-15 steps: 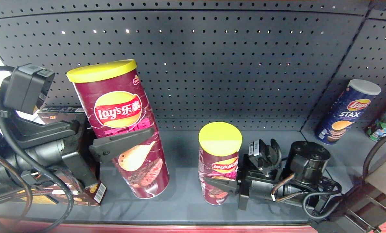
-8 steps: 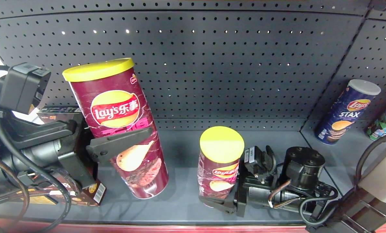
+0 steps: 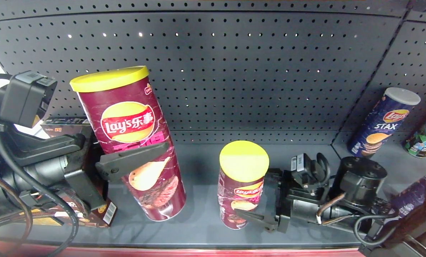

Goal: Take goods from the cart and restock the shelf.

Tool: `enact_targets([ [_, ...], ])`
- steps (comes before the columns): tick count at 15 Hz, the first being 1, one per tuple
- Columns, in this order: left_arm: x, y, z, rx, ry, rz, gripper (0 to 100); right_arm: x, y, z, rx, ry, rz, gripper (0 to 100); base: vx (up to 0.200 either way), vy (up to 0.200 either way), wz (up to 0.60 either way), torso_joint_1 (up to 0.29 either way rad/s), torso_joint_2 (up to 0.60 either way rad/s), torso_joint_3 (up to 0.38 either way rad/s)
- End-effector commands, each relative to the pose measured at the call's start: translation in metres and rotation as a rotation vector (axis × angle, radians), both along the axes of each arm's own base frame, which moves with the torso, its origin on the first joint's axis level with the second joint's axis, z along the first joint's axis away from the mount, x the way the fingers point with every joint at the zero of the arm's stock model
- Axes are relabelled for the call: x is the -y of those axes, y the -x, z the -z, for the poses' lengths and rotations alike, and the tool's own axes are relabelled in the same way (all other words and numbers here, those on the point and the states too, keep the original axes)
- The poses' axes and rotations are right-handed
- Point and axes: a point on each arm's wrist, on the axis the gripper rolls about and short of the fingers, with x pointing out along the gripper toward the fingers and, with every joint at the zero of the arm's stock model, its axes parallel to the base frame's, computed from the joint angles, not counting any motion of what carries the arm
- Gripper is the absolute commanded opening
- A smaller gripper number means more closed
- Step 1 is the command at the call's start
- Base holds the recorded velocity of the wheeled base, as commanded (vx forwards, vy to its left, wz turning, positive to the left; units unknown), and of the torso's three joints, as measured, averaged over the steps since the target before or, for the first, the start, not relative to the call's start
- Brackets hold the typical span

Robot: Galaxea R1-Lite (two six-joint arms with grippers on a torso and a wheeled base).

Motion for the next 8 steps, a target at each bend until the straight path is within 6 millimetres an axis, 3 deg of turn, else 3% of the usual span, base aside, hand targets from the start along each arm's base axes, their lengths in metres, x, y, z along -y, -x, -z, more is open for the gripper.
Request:
enact_targets([
  [1,0.000,0.000,0.001,-0.002,-0.001,0.000,0,0.021,0.016,-0.018,0.037,-0.024,0.032,100,0.000,0.000,0.00,0.000,0.00,0.000],
  [7,-0.002,0.006,0.005,-0.012,-0.004,0.000,0,0.079,0.072,-0.043,0.117,-0.068,0.131,100,0.000,0.000,0.00,0.000,0.00,0.000],
  [8,-0.003,0.009,0.004,-0.009,-0.003,0.000,0,0.090,0.078,-0.056,0.175,-0.098,0.166,100,0.000,0.000,0.00,0.000,0.00,0.000],
])
